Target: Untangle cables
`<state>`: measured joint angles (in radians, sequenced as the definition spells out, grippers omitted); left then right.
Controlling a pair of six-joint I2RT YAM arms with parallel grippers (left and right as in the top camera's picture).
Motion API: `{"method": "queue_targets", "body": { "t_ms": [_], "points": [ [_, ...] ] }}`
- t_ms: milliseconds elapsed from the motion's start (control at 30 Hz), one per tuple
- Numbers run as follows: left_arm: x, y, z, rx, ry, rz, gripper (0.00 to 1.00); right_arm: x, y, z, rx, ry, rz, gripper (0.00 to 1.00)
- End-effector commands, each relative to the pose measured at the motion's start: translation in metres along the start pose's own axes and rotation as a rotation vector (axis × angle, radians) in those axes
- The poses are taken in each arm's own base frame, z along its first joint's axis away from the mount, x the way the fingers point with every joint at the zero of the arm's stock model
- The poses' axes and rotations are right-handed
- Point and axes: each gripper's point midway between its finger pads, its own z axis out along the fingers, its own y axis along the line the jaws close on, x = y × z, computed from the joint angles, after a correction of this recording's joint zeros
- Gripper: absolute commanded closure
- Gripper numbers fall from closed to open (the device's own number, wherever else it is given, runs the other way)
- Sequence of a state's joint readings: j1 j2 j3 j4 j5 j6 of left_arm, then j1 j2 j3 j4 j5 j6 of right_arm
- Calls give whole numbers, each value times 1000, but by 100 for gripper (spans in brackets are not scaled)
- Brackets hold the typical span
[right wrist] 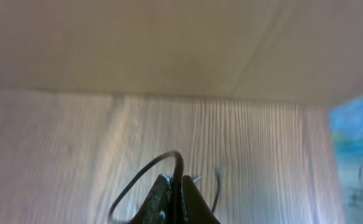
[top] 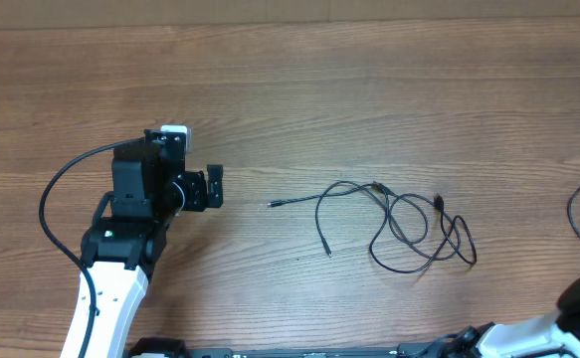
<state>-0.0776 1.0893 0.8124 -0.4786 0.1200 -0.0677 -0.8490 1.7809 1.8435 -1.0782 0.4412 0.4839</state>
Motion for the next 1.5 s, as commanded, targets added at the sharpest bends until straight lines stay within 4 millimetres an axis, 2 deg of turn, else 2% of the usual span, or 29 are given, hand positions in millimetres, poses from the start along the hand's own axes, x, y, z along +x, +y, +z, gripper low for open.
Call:
{"method": "queue_targets", "body": {
  "t_ms": [0, 67, 100, 233, 267, 500, 533, 567, 600, 633, 700, 733, 833, 933, 967, 1000, 1033, 1067, 1133, 1233, 1333, 1467],
  "points": [
    [-5, -2, -2, 12, -14, 9, 0, 21, -1, 23, -73, 169, 99, 96],
    [-5, -3, -2, 12, -14, 9, 0, 32, -8, 35, -84, 249, 119, 96],
    [-5, -3, -2, 12, -14, 9, 0, 36, -13, 38, -89, 283, 134, 87],
    [-5, -3, -2, 13, -15, 9, 0, 42, -13, 38, -134, 340, 154, 27],
    [-5, -2, -2, 12, -15, 9, 0, 44, -11, 36, -149, 356, 153, 0],
    [-5, -3, -2, 13, -16, 9, 0, 65, -17, 27, -126, 443, 125, 0],
    [-5, -2, -2, 12, -16, 9, 0, 71, -5, 21, -195, 472, 74, 0],
    [-6, -3, -2, 13, -16, 9, 0, 80, 18, 10, -335, 518, -1, 0],
    [-6, -3, -2, 13, -16, 10, 0, 85, 31, 2, -416, 542, -42, 0],
    [-7, -3, -2, 12, -20, 10, 0, 100, 65, -24, -626, 584, -174, 0],
    [-7, -3, -2, 13, -23, 10, 0, 125, 98, -56, -808, 610, -353, 0],
    [-7, -3, -2, 13, -23, 10, 1, 131, 104, -62, -827, 613, -389, 0],
    [-7, -3, -2, 13, -23, 10, 0, 176, 130, -97, -900, 653, -592, 0],
    [-8, -3, -2, 13, -24, 10, 0, 221, 144, -129, -904, 708, -745, 0],
    [-7, -3, -2, 13, -23, 10, 0, 239, 145, -138, -877, 721, -813, 0],
    [-7, -3, -2, 13, -23, 10, 0, 248, 144, -143, -862, 727, -850, 0],
    [-7, -3, -2, 13, -23, 10, 0, 276, 139, -160, -809, 753, -965, 0],
    [-7, -3, -2, 13, -23, 10, 0, 288, 134, -165, -766, 761, -1014, 0],
    [-7, -3, -2, 13, -23, 10, 0, 300, 123, -167, -621, 750, -1038, 0],
    [-7, -3, -2, 13, -23, 10, 0, 296, 90, -160, -256, 634, -990, 0],
    [-7, -3, -2, 13, -23, 10, 0, 306, 80, -167, -203, 630, -964, 0],
    [-8, -3, -2, 13, -24, 11, 0, 328, 59, -172, -175, 651, -1036, 0]
  ]
}}
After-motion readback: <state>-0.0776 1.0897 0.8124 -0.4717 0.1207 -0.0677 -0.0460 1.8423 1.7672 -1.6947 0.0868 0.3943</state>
